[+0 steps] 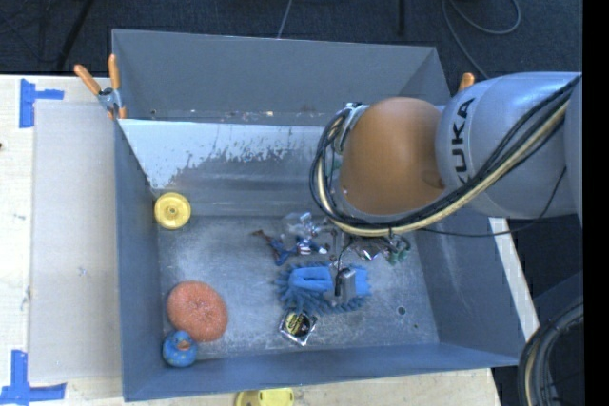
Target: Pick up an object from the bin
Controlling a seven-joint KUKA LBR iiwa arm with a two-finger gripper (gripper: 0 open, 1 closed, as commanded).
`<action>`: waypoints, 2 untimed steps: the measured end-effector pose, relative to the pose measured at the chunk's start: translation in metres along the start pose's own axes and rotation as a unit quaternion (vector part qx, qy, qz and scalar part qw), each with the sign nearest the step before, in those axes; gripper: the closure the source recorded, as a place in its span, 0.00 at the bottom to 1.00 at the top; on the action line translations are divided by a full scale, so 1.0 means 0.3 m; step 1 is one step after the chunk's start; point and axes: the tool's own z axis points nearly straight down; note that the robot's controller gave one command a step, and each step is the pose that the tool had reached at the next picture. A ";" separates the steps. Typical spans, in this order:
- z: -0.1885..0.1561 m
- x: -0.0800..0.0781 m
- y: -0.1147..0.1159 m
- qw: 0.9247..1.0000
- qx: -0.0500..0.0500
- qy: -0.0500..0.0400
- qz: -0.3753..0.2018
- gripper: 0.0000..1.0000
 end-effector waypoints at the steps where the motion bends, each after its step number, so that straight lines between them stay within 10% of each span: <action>1: 0.034 -0.002 -0.009 0.998 0.000 0.001 -0.069 0.00; 2: 0.031 0.020 -0.028 0.996 -0.001 0.001 -0.093 0.00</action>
Offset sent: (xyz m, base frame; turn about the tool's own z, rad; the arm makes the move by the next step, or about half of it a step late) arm -0.0037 -0.0245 -0.0048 -0.3853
